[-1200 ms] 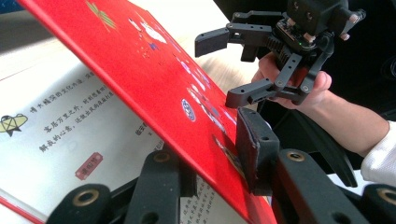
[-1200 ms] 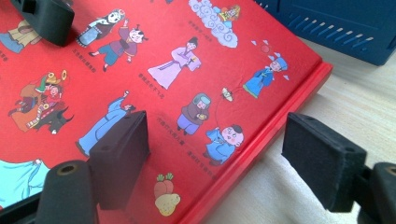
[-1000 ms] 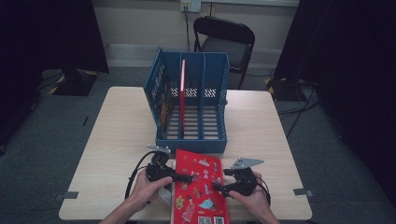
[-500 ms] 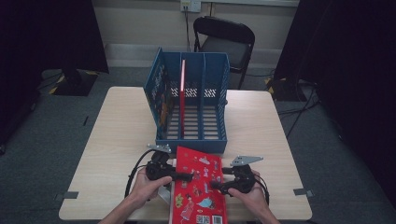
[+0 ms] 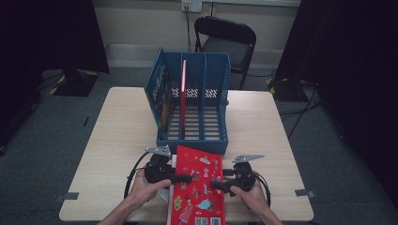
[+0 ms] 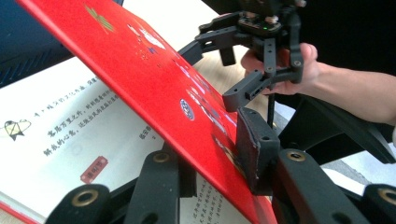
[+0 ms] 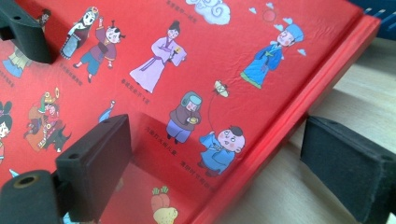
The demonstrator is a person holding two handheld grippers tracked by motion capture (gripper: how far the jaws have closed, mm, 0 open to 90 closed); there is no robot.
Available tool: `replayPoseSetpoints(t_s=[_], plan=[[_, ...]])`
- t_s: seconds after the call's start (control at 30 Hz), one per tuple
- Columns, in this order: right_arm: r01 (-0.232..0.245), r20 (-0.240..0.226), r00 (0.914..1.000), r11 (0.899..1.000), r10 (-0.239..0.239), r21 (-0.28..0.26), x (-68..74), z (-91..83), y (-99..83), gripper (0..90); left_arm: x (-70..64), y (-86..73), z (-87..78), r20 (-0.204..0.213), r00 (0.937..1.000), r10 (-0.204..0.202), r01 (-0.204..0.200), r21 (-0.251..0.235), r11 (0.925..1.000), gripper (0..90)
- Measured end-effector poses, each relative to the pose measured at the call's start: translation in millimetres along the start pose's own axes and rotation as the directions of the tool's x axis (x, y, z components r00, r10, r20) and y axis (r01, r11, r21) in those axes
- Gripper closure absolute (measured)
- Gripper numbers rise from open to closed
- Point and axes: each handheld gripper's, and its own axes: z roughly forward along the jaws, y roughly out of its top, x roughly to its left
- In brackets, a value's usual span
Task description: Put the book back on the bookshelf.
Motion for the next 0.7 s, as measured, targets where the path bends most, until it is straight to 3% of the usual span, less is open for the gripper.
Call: replayPoseSetpoints(t_s=[0.1,0.3,0.4,0.43,0.6,0.7], plan=[[-0.016,-0.036,0.9992,1.000,0.017,0.008,-4.3,3.4,1.6,6.8,0.4,1.4,1.3,0.006,1.0000,0.008,-0.008,0.010,0.9999,70.1],[-0.006,-0.035,0.9994,1.000,0.006,-0.004,-2.7,1.1,1.9,7.3,-1.9,2.1,-0.2,0.005,0.9999,0.012,-0.012,-0.001,0.9999,70.4],[-0.001,-0.028,0.9996,1.000,0.000,-0.030,-1.1,-2.4,3.3,10.8,-3.3,2.8,-2.7,0.001,0.9999,0.017,-0.017,-0.012,0.9998,71.2],[0.002,-0.025,0.9997,0.998,-0.004,-0.062,-0.6,-7.6,4.9,14.8,-5.3,3.9,-5.0,0.002,0.9997,0.022,-0.022,-0.033,0.9992,71.2],[0.012,-0.015,0.9998,0.994,-0.014,-0.106,4.0,-15.1,8.7,17.9,-9.3,9.2,-11.3,0.005,0.9997,0.023,-0.023,-0.062,0.9978,71.9],[0.015,-0.025,0.9995,0.987,-0.019,-0.163,7.6,-26.4,13.9,27.3,-8.8,12.2,-21.6,0.018,0.9997,0.016,-0.014,-0.104,0.9945,72.7]])
